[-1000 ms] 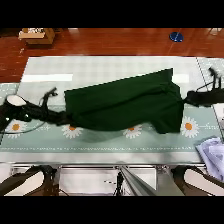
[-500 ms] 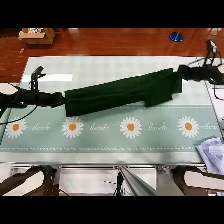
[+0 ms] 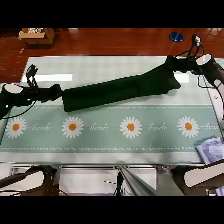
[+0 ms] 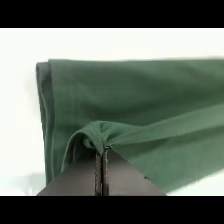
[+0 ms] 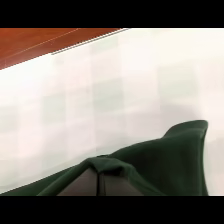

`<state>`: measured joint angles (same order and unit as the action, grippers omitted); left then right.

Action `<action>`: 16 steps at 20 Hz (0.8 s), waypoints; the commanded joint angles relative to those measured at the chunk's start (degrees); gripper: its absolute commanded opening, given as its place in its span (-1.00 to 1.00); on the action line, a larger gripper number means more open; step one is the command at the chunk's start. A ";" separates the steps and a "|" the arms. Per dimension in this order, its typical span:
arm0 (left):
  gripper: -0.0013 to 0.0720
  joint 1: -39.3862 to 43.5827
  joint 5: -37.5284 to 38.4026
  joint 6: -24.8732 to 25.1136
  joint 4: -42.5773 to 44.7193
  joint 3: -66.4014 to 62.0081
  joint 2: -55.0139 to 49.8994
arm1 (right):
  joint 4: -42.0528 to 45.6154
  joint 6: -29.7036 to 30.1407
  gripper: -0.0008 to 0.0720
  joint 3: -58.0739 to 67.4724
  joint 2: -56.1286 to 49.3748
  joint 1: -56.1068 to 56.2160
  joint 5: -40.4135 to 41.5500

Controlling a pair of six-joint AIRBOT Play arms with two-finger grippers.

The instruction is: Fold the shirts.

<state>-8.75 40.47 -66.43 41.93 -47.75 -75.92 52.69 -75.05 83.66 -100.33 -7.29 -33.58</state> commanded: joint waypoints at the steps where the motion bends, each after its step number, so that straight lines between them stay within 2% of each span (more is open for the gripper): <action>1: -0.89 0.22 -5.57 -0.07 -2.97 -0.04 -2.29 | -0.31 -0.81 -0.91 0.79 -1.77 0.63 0.74; 4: -0.76 1.40 -5.11 -0.07 -2.95 -0.04 -4.35 | 0.13 -0.76 -0.90 0.79 -1.77 1.46 0.79; 5: -0.60 1.86 -5.09 -0.09 -2.95 -0.04 -4.85 | -0.02 -0.79 -0.71 0.79 -1.75 1.68 0.48; 6: -0.09 2.01 -5.09 -0.09 -2.95 -0.04 -5.16 | 0.09 -0.76 -0.11 0.79 -1.62 1.68 0.39; 7: 0.61 1.81 -5.16 -0.09 -2.93 -0.04 -5.07 | 0.35 -0.17 0.31 0.79 -1.07 1.36 0.15; 8: 0.98 0.98 -5.03 -0.13 -2.93 -0.07 -4.68 | 1.14 1.22 0.34 0.79 0.09 0.72 0.04; 10: 0.99 -2.05 -3.32 -0.11 -2.89 -0.07 -3.30 | 8.50 1.07 0.34 0.79 3.74 -1.88 -0.02; 12: 0.98 -5.64 -0.70 -0.09 -2.86 -0.07 -1.92 | 18.80 -6.82 0.36 0.79 6.29 -6.36 -5.38; 13: 0.98 -7.17 0.85 -0.09 -2.84 -0.07 -1.55 | 19.39 -9.84 0.43 0.79 6.27 -9.73 -11.21; 14: 0.98 -8.20 2.45 -0.07 -2.75 -0.07 -1.53 | 16.85 -9.51 0.50 0.79 5.42 -13.00 -17.27; 16: 0.98 -8.98 4.76 -0.07 -1.79 -0.04 -1.55 | 6.36 -4.59 0.53 0.79 2.38 -19.34 -29.31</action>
<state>-15.53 41.01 -66.54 39.42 -47.75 -77.89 64.58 -80.64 84.42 -96.47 -19.31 -47.29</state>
